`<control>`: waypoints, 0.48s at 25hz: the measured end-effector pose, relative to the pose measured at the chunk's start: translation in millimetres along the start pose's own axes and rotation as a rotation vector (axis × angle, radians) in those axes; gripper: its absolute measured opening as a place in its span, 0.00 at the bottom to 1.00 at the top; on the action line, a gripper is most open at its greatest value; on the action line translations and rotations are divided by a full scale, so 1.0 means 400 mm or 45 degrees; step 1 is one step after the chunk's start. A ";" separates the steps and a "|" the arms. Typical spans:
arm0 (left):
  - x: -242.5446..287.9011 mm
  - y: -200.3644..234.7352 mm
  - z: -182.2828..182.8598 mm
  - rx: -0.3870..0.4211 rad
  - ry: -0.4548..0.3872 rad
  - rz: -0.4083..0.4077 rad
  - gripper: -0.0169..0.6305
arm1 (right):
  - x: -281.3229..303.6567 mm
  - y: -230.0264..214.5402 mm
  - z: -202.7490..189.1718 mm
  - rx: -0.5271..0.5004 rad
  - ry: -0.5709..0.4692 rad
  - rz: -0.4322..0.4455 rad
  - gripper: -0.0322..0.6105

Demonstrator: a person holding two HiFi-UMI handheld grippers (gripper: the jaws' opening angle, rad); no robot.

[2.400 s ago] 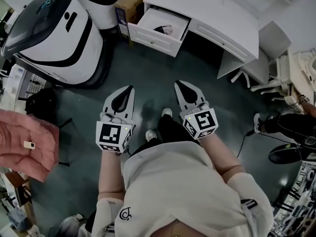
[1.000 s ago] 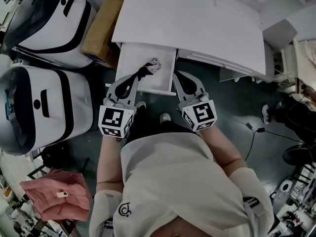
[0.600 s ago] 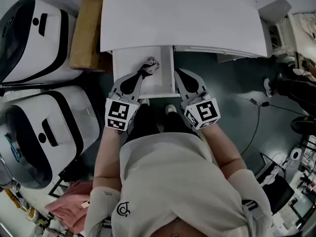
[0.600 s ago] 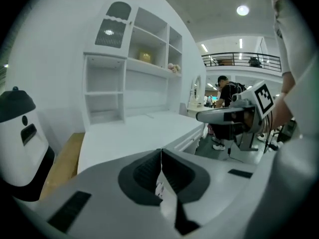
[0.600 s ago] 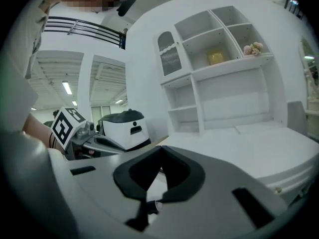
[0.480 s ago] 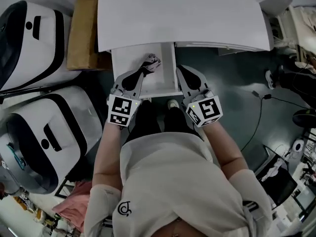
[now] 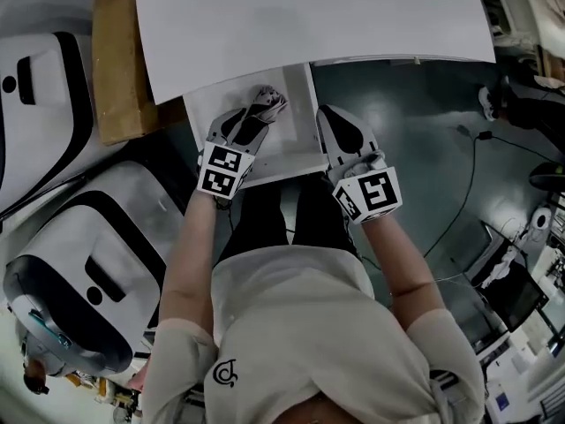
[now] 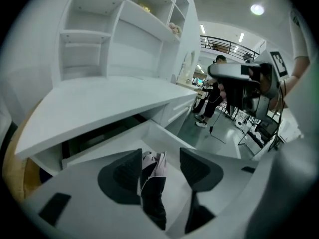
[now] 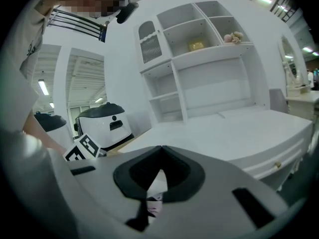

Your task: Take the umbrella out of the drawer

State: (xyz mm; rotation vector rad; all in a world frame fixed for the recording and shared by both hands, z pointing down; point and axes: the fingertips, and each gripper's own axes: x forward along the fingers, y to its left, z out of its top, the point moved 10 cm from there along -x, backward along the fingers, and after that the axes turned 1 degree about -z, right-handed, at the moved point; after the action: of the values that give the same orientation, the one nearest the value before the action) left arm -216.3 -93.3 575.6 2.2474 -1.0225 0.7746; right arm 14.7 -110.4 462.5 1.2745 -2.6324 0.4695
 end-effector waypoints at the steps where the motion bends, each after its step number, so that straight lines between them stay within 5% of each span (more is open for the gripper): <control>1: 0.023 0.008 -0.013 0.003 0.027 -0.014 0.43 | 0.005 0.001 -0.006 0.003 0.005 -0.011 0.06; 12: 0.243 0.059 -0.101 0.010 0.316 -0.099 0.67 | 0.024 -0.023 -0.068 0.066 0.041 -0.132 0.06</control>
State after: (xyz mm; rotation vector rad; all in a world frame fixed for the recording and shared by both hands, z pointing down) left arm -192.9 -125.6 675.8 2.1185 -0.8117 0.9951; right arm 16.7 -113.3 492.7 1.3985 -2.5289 0.5400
